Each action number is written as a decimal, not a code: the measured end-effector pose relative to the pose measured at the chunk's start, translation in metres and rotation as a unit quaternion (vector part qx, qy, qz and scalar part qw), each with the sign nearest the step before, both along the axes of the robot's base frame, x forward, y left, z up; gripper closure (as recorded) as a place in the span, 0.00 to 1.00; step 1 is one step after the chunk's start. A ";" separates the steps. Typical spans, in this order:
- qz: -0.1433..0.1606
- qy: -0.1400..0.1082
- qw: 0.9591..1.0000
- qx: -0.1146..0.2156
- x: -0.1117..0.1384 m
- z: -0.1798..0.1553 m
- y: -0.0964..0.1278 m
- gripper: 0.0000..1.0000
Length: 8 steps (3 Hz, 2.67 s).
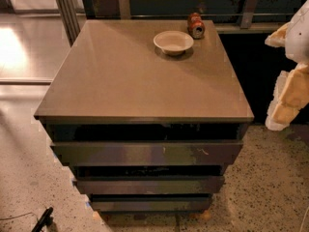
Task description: Open top drawer
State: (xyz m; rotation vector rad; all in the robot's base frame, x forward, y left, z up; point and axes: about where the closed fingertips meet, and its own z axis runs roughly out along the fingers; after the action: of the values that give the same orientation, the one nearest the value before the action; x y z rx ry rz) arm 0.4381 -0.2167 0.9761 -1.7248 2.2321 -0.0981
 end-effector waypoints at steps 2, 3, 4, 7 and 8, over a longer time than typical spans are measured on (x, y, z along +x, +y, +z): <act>0.006 0.009 1.000 0.000 0.013 -0.021 0.010 0.00; 0.019 0.039 0.999 0.003 0.022 -0.055 0.017 0.00; 0.020 0.043 0.999 0.004 0.023 -0.060 0.018 0.00; 0.005 0.077 0.996 0.037 -0.026 -0.087 -0.003 0.00; -0.002 0.098 0.994 0.045 -0.054 -0.102 -0.020 0.00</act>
Offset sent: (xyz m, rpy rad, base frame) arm 0.0336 0.0258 -0.0617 -0.0014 0.0695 0.0347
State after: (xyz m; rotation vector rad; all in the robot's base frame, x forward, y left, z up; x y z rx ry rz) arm 0.3842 -0.2366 0.8739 -1.7473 2.3377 0.1760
